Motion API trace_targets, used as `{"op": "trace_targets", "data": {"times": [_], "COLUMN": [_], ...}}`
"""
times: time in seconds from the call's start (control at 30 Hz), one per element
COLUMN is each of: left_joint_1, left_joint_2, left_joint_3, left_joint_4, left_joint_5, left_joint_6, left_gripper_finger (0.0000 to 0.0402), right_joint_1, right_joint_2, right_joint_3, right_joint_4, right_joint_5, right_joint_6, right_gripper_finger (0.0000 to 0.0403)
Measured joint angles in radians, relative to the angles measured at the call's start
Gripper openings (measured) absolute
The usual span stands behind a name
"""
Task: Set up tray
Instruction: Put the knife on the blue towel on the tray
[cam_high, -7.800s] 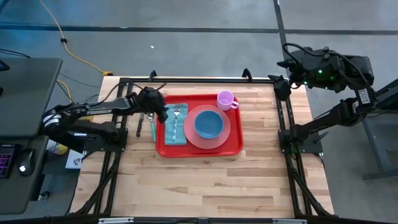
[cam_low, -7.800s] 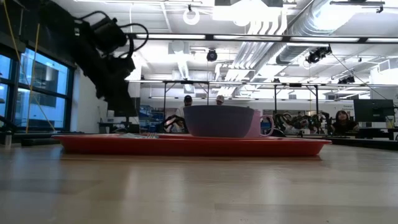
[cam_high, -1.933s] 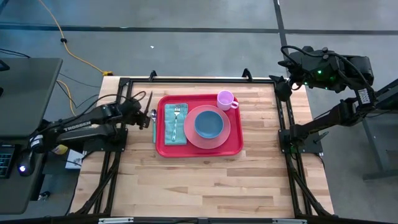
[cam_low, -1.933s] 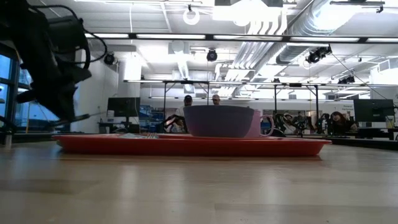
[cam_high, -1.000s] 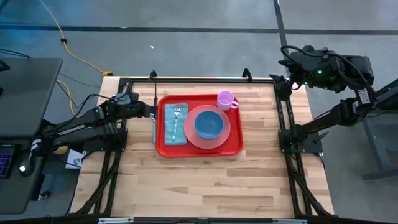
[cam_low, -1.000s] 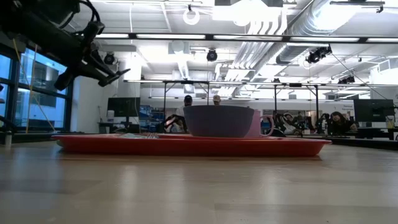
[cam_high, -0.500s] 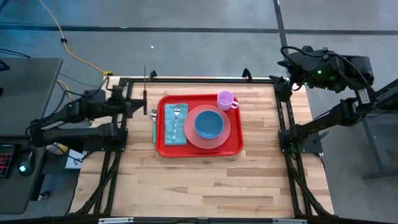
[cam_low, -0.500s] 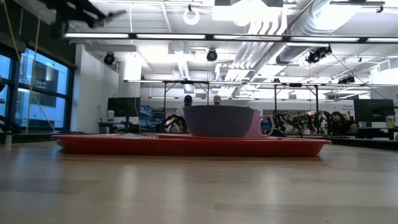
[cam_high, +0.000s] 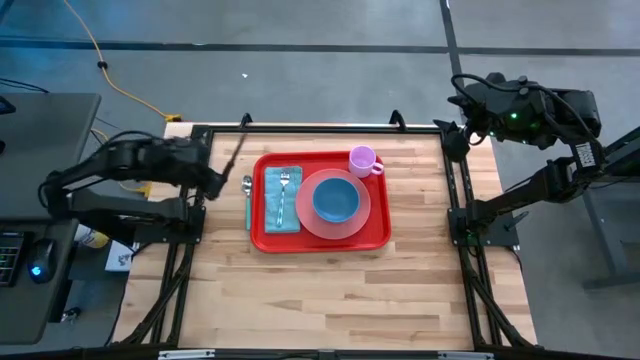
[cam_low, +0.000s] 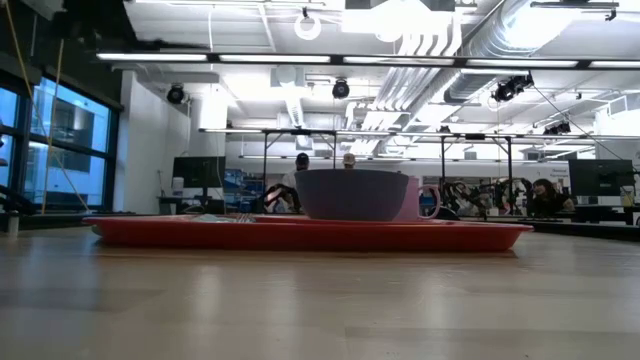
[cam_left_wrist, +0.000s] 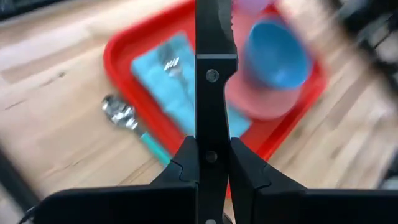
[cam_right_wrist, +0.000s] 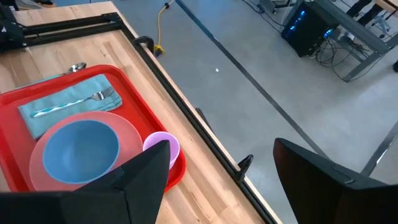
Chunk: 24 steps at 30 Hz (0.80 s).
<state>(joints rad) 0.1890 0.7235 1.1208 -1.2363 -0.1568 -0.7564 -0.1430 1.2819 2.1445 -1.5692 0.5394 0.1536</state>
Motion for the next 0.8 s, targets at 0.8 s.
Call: {"op": "trace_targets", "data": {"times": [0.8], "left_joint_1": [-0.002], "left_joint_2": [0.372], "left_joint_3": [-0.002], "left_joint_4": [0.046], "left_joint_5": [-0.156], "left_joint_6": [0.241], "left_gripper_finger": [0.0066], "right_joint_1": [0.0], "right_joint_2": [0.0], "right_joint_3": [0.0], "right_joint_4": [0.034], "right_joint_5": [-0.053], "right_joint_6": [0.081], "right_gripper_finger": [0.0266]}}
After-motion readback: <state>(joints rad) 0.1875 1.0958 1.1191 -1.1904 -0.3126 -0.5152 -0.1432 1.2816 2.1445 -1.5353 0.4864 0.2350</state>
